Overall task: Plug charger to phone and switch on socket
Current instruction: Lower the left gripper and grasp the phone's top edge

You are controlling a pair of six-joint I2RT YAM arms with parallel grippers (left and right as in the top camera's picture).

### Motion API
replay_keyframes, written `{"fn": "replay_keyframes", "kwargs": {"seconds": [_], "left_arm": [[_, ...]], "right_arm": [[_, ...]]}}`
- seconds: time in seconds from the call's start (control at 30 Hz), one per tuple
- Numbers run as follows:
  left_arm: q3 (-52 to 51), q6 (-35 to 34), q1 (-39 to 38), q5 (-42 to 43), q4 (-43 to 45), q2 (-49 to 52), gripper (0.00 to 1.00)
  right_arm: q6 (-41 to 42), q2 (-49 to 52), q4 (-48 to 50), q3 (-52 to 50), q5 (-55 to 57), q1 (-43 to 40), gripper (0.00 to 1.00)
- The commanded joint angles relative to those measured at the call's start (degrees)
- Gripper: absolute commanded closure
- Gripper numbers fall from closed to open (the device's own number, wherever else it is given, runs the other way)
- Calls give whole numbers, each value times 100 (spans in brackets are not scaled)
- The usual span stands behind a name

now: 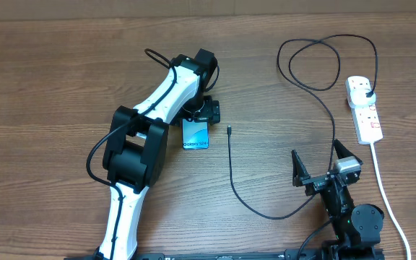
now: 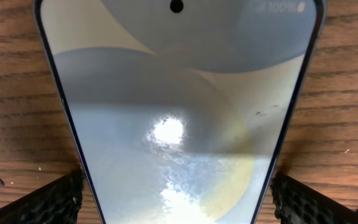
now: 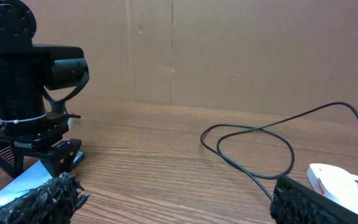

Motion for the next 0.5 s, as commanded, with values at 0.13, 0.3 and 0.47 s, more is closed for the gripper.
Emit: {"fn": "replay_keyframes", "kwargs": {"seconds": [0.13,0.3,0.47], "left_arm": [[-164,214,74,92,-20,481,0],[-164,236,74,118,-22,483,1],[-164,234,107,282,-17,483,1]], "right_arm": [[-7,-46,17,-57,28,24,0],[-7,-46,17,-57,28,24,0],[-7,-46,17,-57,28,24,0]]}}
